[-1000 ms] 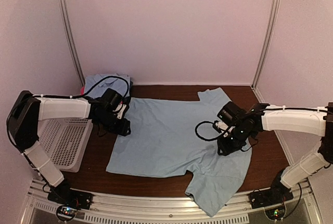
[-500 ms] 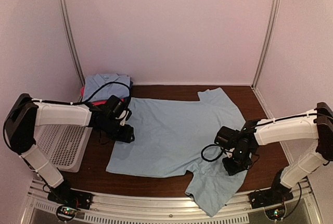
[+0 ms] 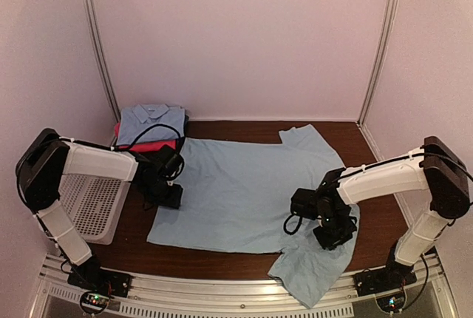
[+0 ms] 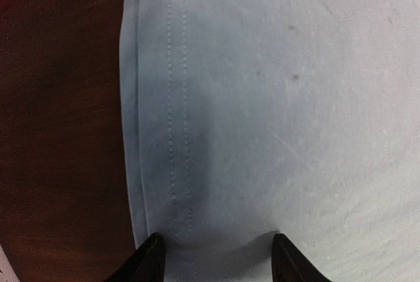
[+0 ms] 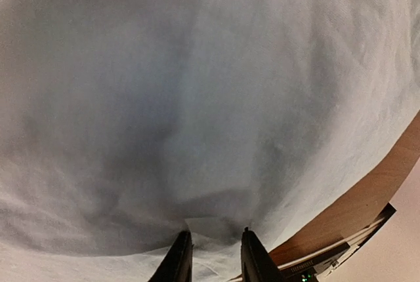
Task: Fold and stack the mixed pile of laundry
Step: Smooth out the flattened T-shirt at the center of the board.
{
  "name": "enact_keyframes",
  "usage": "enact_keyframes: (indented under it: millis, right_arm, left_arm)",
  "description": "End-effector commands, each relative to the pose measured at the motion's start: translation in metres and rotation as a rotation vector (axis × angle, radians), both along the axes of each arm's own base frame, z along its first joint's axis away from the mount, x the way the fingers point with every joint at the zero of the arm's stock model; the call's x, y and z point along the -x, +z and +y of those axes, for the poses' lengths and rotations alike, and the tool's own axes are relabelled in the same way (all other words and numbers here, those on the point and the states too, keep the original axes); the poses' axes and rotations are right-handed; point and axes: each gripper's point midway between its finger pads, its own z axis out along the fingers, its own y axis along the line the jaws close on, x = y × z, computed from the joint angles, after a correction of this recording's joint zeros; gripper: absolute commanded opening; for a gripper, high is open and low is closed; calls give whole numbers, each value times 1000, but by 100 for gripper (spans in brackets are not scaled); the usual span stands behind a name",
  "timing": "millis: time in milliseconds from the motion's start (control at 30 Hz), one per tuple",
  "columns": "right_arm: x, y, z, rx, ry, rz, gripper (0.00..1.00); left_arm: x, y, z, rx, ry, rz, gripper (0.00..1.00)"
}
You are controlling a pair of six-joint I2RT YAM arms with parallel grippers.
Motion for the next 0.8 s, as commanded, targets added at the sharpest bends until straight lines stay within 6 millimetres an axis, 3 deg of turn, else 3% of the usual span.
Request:
enact_keyframes:
  millis: [0,100,200,267,333,400,467,600,633,767]
  right_arm:
    - [12,3,-23,156,12,25,27]
    - [12,7,-31,209,19,25,29]
    - [4,11,-21,163,29,-5,31]
    - [-18,30,12,22,34,-88,35]
    - [-48,61,40,-119,28,-204,43]
    - [-80,88,50,-222,20,-315,50]
    - [-120,107,45,-298,-13,-425,52]
    - [-204,126,11,-347,-102,-595,52]
    - [-222,125,3,-337,-108,-617,52]
    - [-282,109,-26,-293,-150,-632,49]
  left_arm:
    - [21,-17,43,-159,60,73,56]
    - [18,-8,45,-156,60,47,56]
    - [9,11,19,-31,-25,-4,59]
    - [1,34,-8,90,-133,-68,60]
    - [-13,60,-20,130,-177,-149,62]
    - [-30,78,-30,134,-210,-202,66]
    - [-51,90,-41,120,-229,-246,69]
    - [-97,101,-64,81,-260,-286,69]
    - [-111,109,-73,83,-268,-309,70]
    - [-148,108,-86,86,-272,-324,70]
